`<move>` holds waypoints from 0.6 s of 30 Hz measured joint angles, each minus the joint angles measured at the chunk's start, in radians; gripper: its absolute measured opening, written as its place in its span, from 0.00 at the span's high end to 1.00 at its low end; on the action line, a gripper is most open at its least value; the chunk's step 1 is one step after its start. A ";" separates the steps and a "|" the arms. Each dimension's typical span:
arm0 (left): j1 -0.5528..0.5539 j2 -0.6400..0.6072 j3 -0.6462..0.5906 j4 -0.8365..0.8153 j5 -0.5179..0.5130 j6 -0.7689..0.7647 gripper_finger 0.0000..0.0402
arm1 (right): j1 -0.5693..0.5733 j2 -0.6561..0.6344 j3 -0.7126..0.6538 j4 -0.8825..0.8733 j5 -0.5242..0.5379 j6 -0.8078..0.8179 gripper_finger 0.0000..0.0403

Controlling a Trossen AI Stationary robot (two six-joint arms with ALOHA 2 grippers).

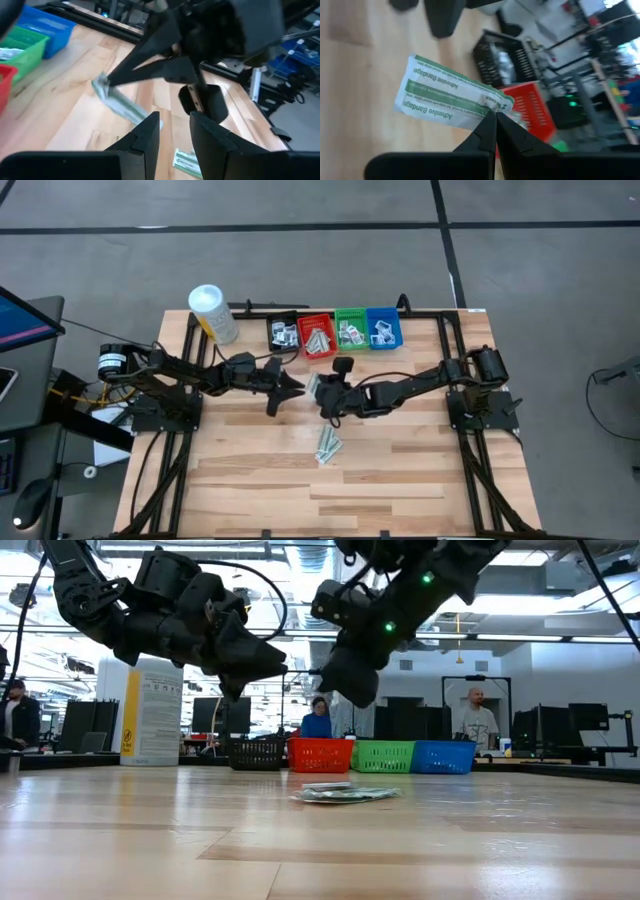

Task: Pick & Place First Aid Supplies
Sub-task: Put the green bandage pack into the red bin

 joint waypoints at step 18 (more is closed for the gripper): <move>0.000 0.000 0.000 -0.001 -0.069 0.004 0.73 | 0.032 -0.001 0.060 0.009 0.067 -0.082 1.00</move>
